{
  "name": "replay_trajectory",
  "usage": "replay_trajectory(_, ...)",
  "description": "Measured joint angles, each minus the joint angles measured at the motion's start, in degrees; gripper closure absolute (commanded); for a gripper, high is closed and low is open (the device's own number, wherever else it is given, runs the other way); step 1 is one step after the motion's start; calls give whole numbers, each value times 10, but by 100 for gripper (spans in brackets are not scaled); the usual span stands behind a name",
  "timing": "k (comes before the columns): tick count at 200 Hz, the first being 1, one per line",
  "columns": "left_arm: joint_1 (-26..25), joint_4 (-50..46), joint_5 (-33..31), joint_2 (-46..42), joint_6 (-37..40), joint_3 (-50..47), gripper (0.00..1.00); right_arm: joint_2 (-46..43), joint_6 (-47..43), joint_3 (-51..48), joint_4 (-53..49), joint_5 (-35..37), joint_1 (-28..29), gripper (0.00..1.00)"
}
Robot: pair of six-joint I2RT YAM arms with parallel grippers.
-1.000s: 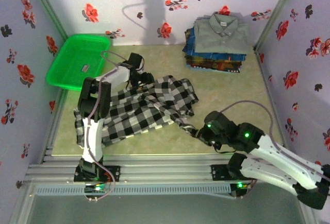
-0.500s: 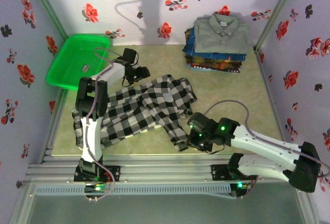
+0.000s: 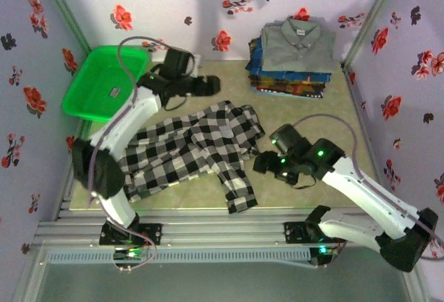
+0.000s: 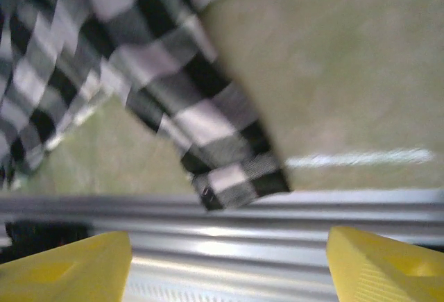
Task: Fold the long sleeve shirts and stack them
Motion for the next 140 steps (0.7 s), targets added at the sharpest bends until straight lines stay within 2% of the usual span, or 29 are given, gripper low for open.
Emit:
replay_trajectory(27,-170,-57,17,-63,61,-60,21,6,-83,9,-26,-5,-153,19)
replay_trajectory(50,-262,-106,30,-35,75,-112,26,21,-143,10,-35,-18,-249,18)
replay_trajectory(67,-303,-135,31,8,80,-123,35,26,-173,10,-35,-32,-297,17)
replay_trajectory(85,-333,-147,31,57,79,-120,37,25,-193,7,-34,-47,-327,17)
replay_trajectory(112,-367,-180,25,132,79,-82,44,13,-202,-14,-25,-69,-338,16)
replay_trajectory(140,-397,-194,13,184,75,-50,45,-12,-201,-43,-19,-87,-339,16)
